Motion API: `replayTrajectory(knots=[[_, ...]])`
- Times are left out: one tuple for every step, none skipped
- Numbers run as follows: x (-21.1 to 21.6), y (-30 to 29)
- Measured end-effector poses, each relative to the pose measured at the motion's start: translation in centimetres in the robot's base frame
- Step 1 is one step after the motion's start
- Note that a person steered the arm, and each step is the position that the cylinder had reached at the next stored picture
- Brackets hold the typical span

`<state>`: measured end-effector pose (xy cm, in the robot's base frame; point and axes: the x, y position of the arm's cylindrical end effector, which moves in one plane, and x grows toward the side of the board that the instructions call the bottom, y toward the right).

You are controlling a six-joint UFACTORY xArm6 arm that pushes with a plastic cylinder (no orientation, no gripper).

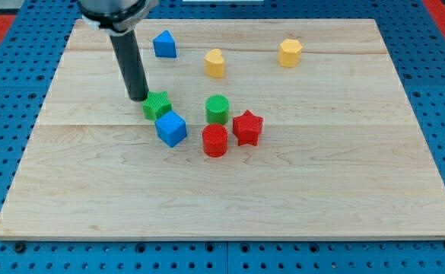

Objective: Push yellow heart diagonally above green circle

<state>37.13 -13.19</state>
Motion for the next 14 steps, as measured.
replayTrajectory(knots=[[-5.0, 4.8], [-9.2, 6.3], [-10.3, 10.9], [-6.0, 12.0], [-4.3, 11.7], [-6.2, 14.5], [-4.6, 18.8], [-2.9, 16.2], [-3.1, 13.5], [-3.1, 13.0], [-1.2, 13.7], [-1.2, 10.7], [-1.6, 18.9], [-1.8, 28.7]])
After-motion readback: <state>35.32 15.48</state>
